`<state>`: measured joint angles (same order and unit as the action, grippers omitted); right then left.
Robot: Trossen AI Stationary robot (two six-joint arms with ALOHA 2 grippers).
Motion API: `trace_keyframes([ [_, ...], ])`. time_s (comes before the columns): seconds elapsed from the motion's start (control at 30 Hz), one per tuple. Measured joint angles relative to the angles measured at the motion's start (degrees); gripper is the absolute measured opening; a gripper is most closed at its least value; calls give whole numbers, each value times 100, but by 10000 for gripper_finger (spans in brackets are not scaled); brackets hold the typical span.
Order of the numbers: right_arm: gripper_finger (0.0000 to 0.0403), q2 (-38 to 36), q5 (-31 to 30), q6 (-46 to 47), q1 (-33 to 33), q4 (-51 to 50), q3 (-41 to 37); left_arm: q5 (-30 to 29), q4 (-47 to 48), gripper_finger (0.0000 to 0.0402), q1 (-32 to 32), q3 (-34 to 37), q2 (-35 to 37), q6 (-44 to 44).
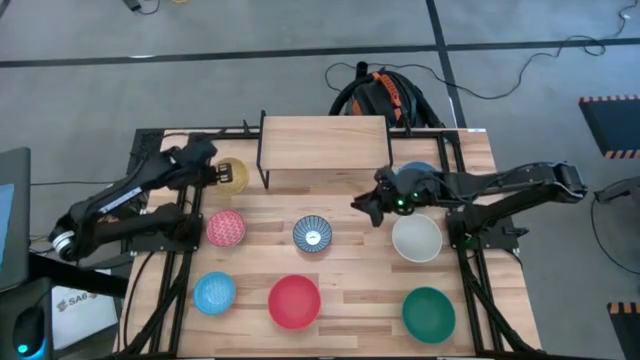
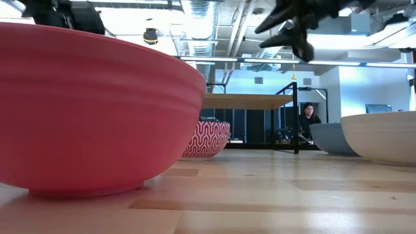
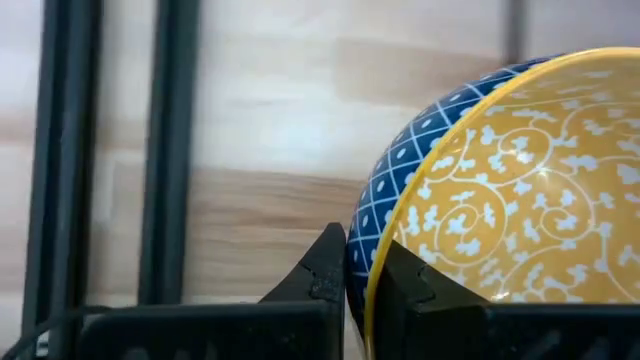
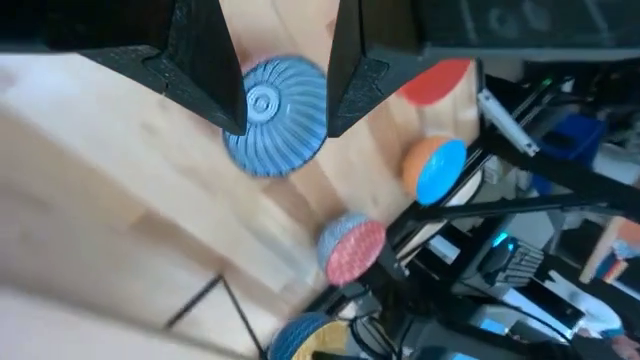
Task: Place and stack bowls onto a shelf
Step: Put the yellow pattern bowl on the shelf
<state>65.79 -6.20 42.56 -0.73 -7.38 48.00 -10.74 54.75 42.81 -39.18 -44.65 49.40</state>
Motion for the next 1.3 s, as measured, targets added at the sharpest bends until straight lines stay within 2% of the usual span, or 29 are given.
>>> trace_keyframes([
  [0.13,166,332,1,-455,128,-9,495,-346,29,3,-646,-384,275,-26],
  [0.3,166,832,-42,-1117,294,-55,1194,-941,-8,2,-1521,-946,261,-83],
  [0.5,166,1383,-163,-1969,393,-72,2099,-1746,-72,2,-2528,-1719,-218,-414],
  [0.63,166,1757,-527,-2707,389,-35,2744,-2399,-356,2,-3082,-2213,-742,-981],
  [0.77,166,2133,-914,-3544,389,34,3386,-2995,-739,2,-3446,-2600,-1318,-1641],
  [0.97,166,2610,-989,-4229,389,3,4025,-3703,-1046,3,-3743,-3045,-2128,-2511],
  [1.17,170,2866,-1458,-4849,402,-135,4095,-4058,-1397,4,-3936,-3445,-2715,-3279],
  [1.3,178,2947,-2064,-4989,482,-391,4102,-4095,-1433,5,-4040,-3701,-2945,-3528],
])
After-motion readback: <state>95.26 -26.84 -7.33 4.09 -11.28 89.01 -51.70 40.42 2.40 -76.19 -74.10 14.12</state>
